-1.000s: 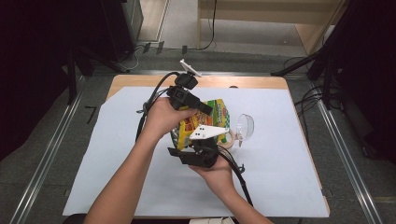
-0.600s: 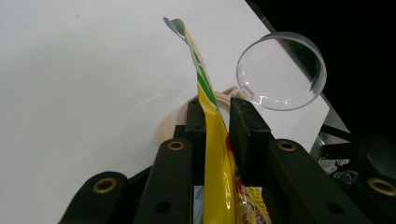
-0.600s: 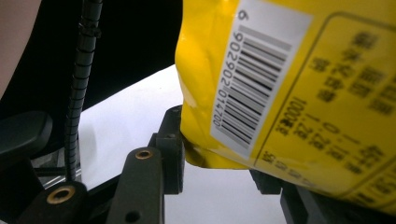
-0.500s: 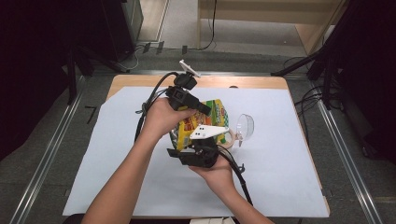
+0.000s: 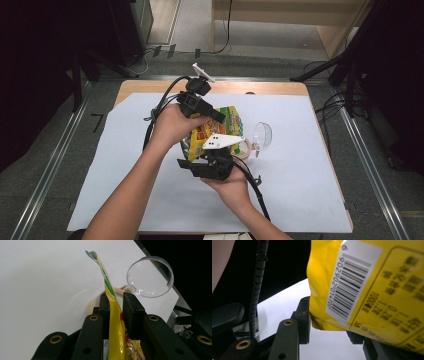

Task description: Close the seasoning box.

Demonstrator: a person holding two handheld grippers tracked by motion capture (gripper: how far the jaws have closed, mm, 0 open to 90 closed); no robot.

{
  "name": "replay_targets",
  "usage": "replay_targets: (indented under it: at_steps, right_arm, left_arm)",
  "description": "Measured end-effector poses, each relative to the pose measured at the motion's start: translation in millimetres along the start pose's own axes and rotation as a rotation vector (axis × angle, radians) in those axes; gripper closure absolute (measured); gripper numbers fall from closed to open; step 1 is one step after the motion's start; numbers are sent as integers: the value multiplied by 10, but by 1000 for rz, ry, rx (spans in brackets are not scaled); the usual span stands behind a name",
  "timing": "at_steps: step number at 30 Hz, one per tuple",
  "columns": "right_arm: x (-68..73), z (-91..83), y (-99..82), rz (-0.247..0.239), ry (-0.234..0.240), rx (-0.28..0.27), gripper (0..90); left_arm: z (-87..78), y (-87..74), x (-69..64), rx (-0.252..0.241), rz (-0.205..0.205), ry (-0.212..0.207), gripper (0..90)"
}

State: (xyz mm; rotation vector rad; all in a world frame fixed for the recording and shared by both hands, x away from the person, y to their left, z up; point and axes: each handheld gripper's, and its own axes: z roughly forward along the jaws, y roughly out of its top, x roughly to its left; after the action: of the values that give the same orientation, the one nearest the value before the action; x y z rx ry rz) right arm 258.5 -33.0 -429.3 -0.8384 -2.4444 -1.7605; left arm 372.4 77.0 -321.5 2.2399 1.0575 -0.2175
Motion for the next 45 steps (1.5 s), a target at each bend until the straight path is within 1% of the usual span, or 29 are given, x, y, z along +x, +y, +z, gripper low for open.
replay_targets:
  at_steps: [6,8,13,14,16,20,25,33,41,45]
  right_arm:
    - [14,7,-2,-10,-13,-1,624]
    - [14,18,-14,-21,-21,-2,628]
    - [46,25,-15,-40,-33,-4,634]
    - [53,27,-15,-44,-35,-6,633]
    - [62,39,-18,-49,-42,-10,630]
    - [34,62,-42,-22,-24,3,634]
    - [53,47,-30,-23,-26,-13,631]
    - [42,44,-32,-27,-25,-6,632]
    - [38,61,-52,-37,-38,13,632]
    - [55,59,-46,-42,-39,7,631]
  left_arm:
    - [-10,-13,-5,-5,13,-2,780]
    - [-8,-27,-4,-12,11,-5,781]
    - [-49,-60,-13,-34,21,-10,782]
    - [-61,-68,-24,-45,18,-10,782]
    - [-73,-83,-38,-49,26,-3,784]
    - [-62,-103,-42,-44,29,-1,786]
    - [-71,-90,-53,-48,30,-1,787]
    - [-65,-94,-50,-47,36,0,787]
    - [-48,-129,-16,-54,28,-9,787]
    - [-65,-134,-19,-58,27,-12,787]
